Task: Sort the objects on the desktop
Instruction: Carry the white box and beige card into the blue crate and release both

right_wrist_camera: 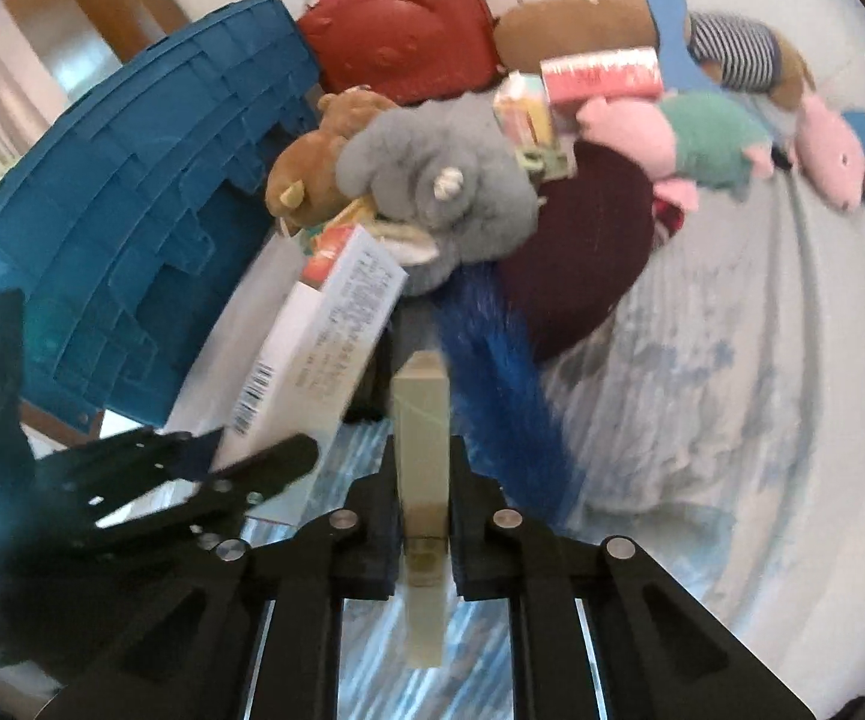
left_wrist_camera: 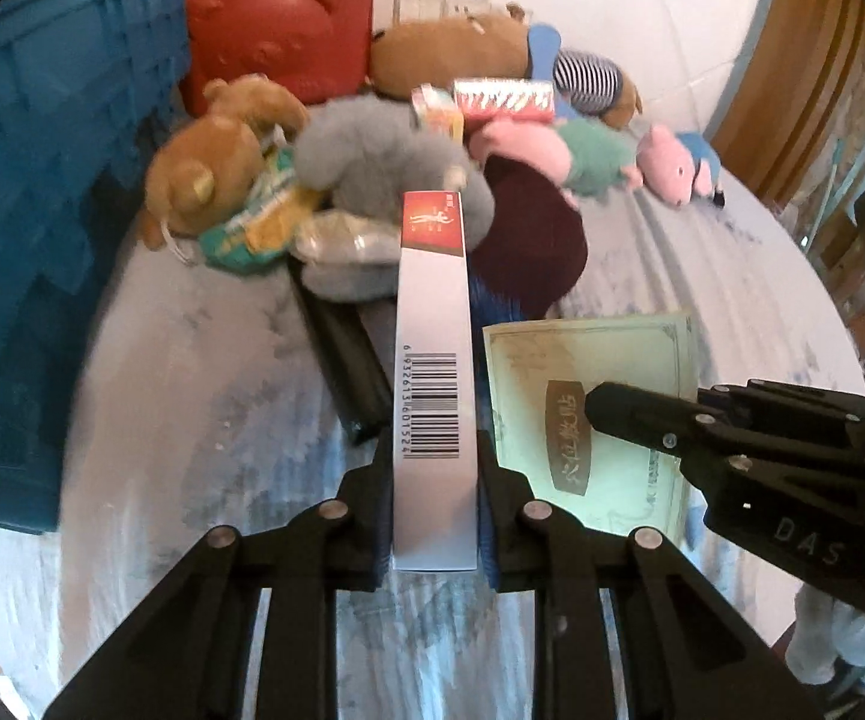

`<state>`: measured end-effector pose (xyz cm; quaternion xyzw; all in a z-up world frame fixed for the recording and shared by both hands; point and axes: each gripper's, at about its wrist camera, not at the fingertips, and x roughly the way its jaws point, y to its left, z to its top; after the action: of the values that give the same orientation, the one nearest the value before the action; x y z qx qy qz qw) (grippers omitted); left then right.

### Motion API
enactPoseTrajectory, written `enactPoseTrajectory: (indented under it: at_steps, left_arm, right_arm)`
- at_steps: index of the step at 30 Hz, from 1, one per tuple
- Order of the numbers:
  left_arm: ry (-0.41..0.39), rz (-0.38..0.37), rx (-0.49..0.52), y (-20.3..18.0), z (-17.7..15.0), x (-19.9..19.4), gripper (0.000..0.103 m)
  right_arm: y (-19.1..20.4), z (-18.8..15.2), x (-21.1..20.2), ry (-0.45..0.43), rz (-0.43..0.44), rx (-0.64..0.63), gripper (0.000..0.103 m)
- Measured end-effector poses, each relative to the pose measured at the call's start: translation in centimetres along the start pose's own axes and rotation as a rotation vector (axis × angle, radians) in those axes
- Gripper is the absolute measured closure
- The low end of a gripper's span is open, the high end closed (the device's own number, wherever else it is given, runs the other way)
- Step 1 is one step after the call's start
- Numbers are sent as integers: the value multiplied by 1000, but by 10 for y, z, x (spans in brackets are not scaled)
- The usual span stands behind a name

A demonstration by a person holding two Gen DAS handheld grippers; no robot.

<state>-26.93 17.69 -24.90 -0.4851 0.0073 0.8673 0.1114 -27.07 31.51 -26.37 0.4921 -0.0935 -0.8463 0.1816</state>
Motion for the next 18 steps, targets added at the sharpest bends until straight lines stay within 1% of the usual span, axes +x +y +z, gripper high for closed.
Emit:
enactPoseTrajectory:
  at_steps: [4,9,13,16,18]
  left_arm:
    - [-44,9,-19,2,6,-24,81]
    - [-98,19,-43,4,13,-53,81]
    - [-159,47,-73,11,17,-81,81]
    - [-222,82,-96,19,21,-109,81]
    - [-286,104,-111,27,25,-137,81]
  right_arm:
    - [18,9,-13,-15,-24,-54,91]
    - [33,20,-27,-41,-13,-104,91]
    - [49,34,-43,-82,0,-158,91]
    - [65,48,-61,-130,26,-208,91]
    - [81,59,-75,-173,46,-247,91]
